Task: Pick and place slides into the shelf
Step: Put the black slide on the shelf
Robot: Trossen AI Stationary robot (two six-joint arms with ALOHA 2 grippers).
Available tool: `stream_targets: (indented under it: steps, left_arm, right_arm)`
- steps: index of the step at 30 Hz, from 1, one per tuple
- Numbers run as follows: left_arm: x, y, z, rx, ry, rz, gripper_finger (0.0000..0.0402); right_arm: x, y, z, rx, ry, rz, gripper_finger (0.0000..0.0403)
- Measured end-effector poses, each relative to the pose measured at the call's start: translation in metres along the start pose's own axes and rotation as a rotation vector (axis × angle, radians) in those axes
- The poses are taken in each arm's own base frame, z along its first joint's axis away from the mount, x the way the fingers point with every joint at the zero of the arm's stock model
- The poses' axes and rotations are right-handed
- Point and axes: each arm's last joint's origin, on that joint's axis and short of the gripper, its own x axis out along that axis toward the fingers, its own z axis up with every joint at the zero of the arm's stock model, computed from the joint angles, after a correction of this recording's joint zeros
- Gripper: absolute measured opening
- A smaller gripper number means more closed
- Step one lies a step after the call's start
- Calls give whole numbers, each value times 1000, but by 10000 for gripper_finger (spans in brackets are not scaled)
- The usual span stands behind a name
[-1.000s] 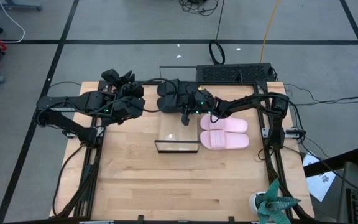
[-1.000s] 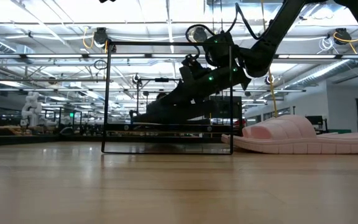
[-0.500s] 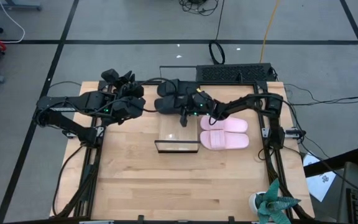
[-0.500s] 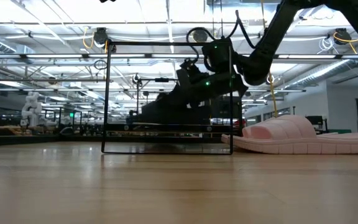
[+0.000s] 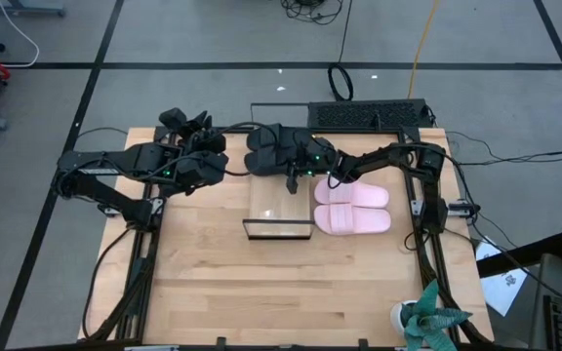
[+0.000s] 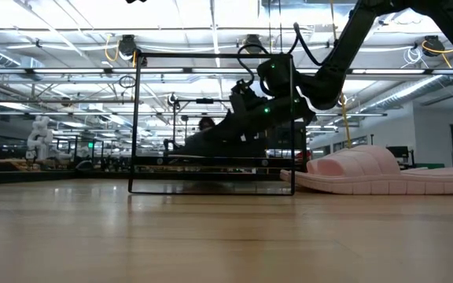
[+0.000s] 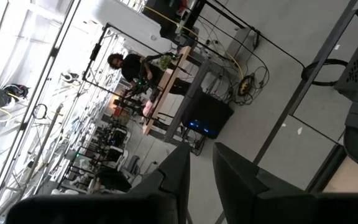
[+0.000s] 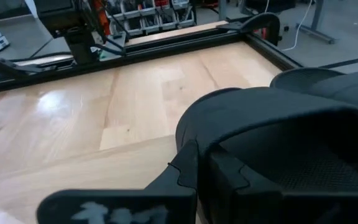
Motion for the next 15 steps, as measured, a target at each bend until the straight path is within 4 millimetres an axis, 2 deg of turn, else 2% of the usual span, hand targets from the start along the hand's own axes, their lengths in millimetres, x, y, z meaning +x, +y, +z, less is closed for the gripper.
stream_targets:
  steps: [15]
  left_arm:
    - [3,1,0,-2,9,6,78]
  right_arm:
    - [-13,-6,-18,36,2,-27,2]
